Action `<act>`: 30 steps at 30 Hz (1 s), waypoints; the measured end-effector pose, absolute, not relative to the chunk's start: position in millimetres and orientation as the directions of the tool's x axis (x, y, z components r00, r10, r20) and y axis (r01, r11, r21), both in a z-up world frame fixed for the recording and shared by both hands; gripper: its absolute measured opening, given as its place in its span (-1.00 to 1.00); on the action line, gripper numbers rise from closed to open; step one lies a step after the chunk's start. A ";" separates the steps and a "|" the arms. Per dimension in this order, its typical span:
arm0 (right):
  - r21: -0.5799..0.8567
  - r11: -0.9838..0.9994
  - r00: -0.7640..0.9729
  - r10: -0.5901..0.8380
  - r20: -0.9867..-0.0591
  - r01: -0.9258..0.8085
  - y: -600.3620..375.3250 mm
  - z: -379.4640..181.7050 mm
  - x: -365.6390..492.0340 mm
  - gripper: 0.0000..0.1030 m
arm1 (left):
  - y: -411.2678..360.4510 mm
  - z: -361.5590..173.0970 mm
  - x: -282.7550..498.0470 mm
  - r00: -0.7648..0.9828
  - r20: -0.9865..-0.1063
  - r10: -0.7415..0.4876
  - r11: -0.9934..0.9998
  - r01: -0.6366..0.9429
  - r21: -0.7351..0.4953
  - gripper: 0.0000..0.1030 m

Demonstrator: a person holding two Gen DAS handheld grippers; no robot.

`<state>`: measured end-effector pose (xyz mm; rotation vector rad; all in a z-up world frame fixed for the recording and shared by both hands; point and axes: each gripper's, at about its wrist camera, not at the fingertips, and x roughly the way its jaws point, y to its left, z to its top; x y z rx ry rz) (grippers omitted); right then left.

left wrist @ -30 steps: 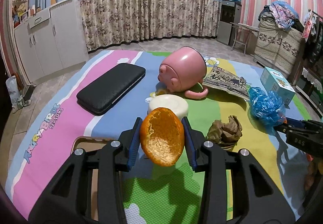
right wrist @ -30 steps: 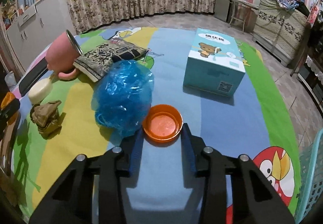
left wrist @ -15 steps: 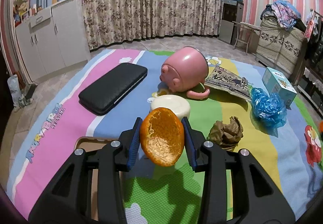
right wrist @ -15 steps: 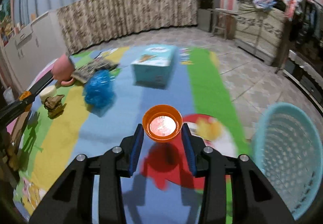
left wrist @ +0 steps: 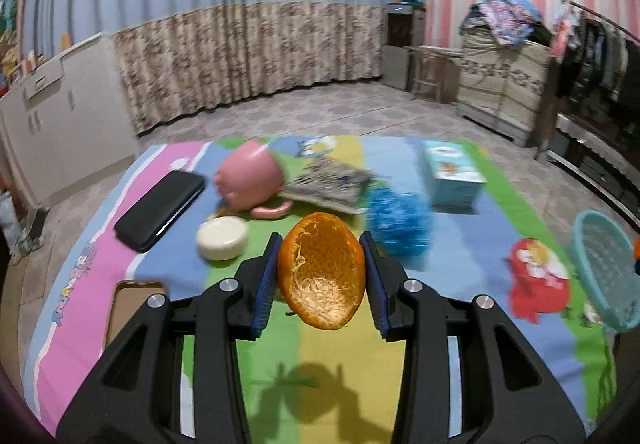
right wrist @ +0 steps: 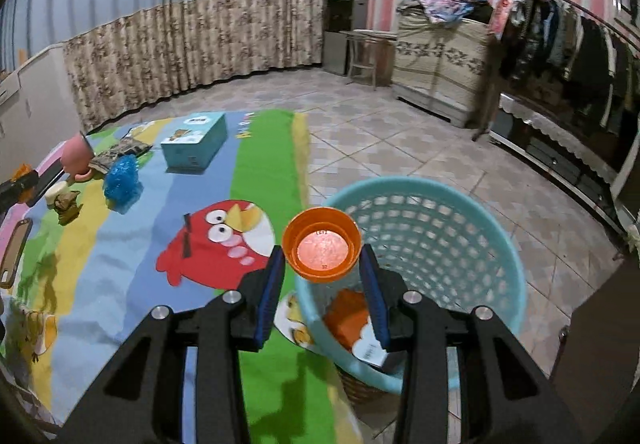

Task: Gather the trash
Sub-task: 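Carry the orange peel and orange lid over the teal basket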

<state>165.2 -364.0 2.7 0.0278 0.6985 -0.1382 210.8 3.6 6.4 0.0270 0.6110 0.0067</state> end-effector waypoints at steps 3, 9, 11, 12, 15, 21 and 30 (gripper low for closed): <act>-0.022 0.988 0.759 -0.130 -0.638 0.151 -371.3 7.7 156.0 -0.25 | -19.8 17.0 193.8 0.835 -0.551 -0.013 0.997 0.050 0.053 -0.26; -0.010 0.984 0.765 -0.145 -0.627 0.178 -377.9 14.2 147.1 -0.25 | -44.2 30.6 183.5 0.843 -0.536 -0.054 0.993 0.103 0.061 -0.26; 0.002 0.982 0.766 -0.148 -0.626 0.190 -382.7 14.7 146.6 -0.25 | -49.2 33.6 185.2 0.846 -0.529 -0.061 0.991 0.113 0.066 -0.26; 0.010 0.980 0.766 -0.149 -0.626 0.198 -386.2 15.2 147.6 -0.25 | -51.9 35.9 186.8 0.848 -0.525 -0.069 0.991 0.120 0.063 -0.26; 0.032 0.976 0.766 -0.149 -0.625 0.217 -391.6 15.7 149.2 -0.25 | -57.6 42.5 190.5 0.850 -0.515 -0.106 0.990 0.141 0.029 -0.26; 0.025 0.973 0.762 -0.163 -0.626 0.229 -391.9 15.6 147.4 -0.25 | -74.2 50.1 192.9 0.855 -0.496 -0.149 0.983 0.180 0.015 -0.26; 0.015 0.971 0.769 -0.180 -0.613 0.240 -396.2 20.9 142.6 -0.25 | -89.3 54.5 190.2 0.858 -0.485 -0.169 0.980 0.200 0.013 -0.26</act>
